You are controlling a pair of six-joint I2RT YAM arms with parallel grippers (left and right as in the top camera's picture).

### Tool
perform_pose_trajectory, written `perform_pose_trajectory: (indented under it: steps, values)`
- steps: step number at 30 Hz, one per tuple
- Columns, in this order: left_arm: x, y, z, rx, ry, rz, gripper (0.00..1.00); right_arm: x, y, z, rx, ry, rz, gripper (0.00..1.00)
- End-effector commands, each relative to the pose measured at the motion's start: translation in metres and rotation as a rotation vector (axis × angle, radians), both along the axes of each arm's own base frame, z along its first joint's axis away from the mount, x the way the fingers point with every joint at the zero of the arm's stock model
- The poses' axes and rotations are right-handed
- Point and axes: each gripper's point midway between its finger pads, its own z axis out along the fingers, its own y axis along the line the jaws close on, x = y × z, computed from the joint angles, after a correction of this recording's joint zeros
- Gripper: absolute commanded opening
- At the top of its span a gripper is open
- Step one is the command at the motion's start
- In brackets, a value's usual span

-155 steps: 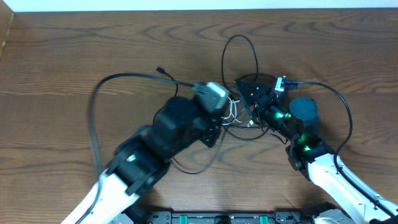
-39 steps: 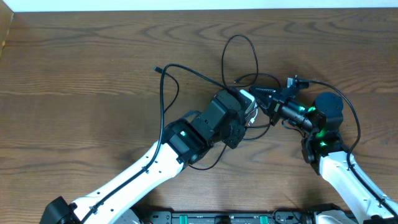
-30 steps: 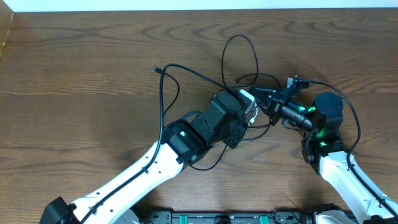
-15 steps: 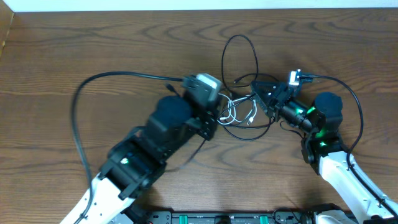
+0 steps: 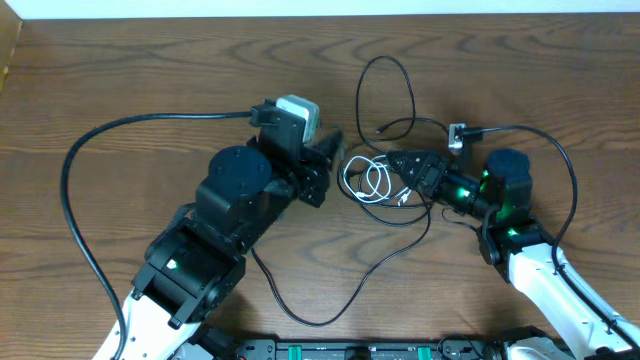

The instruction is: Untangle cables

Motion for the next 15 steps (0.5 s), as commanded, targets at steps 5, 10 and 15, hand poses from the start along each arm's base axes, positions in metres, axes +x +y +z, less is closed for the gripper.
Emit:
perform_pose_trajectory:
  steps: [5, 10, 15]
  values:
    - [-0.013, 0.019, -0.034, 0.008, 0.206, 0.096, 0.84, -0.015, -0.011, -0.037, -0.202, 0.028, 0.026, 0.99]
    - [-0.012, 0.052, -0.058, -0.072, 0.36, 0.364, 0.87, -0.018, -0.033, -0.047, -0.363, 0.044, -0.027, 0.99]
    - [-0.014, 0.059, -0.072, -0.061, 0.404, 0.416, 0.9, -0.029, -0.057, -0.065, -0.497, 0.153, -0.086, 0.99]
